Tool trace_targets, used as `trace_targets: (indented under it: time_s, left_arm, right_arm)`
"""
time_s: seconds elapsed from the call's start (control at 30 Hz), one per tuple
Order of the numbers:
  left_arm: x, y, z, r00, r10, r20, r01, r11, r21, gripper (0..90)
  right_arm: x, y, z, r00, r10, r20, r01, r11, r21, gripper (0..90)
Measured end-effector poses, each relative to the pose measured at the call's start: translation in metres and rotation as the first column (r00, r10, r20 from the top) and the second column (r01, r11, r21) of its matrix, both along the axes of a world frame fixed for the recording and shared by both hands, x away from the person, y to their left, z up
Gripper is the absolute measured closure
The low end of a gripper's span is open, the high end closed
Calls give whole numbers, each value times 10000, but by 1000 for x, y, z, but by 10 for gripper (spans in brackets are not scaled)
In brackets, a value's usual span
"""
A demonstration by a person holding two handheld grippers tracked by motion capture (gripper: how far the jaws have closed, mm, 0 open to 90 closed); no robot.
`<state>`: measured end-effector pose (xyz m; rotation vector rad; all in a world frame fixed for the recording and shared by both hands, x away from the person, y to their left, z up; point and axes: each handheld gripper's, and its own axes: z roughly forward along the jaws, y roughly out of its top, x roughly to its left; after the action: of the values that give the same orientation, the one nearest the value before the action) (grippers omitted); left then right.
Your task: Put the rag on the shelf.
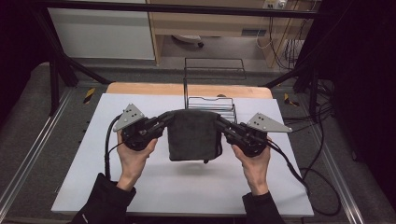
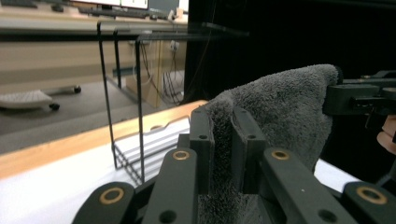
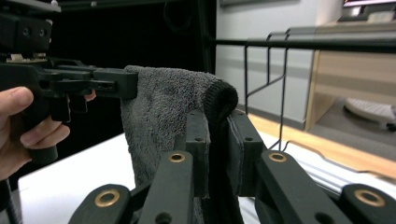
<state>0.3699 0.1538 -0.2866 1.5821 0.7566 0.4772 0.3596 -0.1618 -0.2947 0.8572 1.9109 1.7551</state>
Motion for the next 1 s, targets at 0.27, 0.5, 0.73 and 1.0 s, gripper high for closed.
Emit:
trace_targets:
  time_s: [0.27, 0.5, 0.73, 1.0]
  left_arm:
    - [8, -14, 20, 9983, -18, 583, 43, 9991, -425, 804]
    - [13, -23, 32, 9957, 23, 929, 56, 9963, -853, 805]
    - [19, -31, 44, 9934, 28, 1146, 115, 9923, -1237, 806]
    - [31, -37, 63, 9915, 181, 1291, 35, 9863, -1651, 807]
  right_arm:
    - [-2, -6, 19, 9948, -618, 809, 592, 9977, 343, 808]
    - [-2, -8, 35, 9857, -1022, 1337, 965, 9942, 483, 809]
    - [0, -8, 48, 9733, -1471, 1762, 1365, 9881, 708, 810]
    - [6, -8, 63, 9579, -1881, 2168, 1707, 9806, 967, 811]
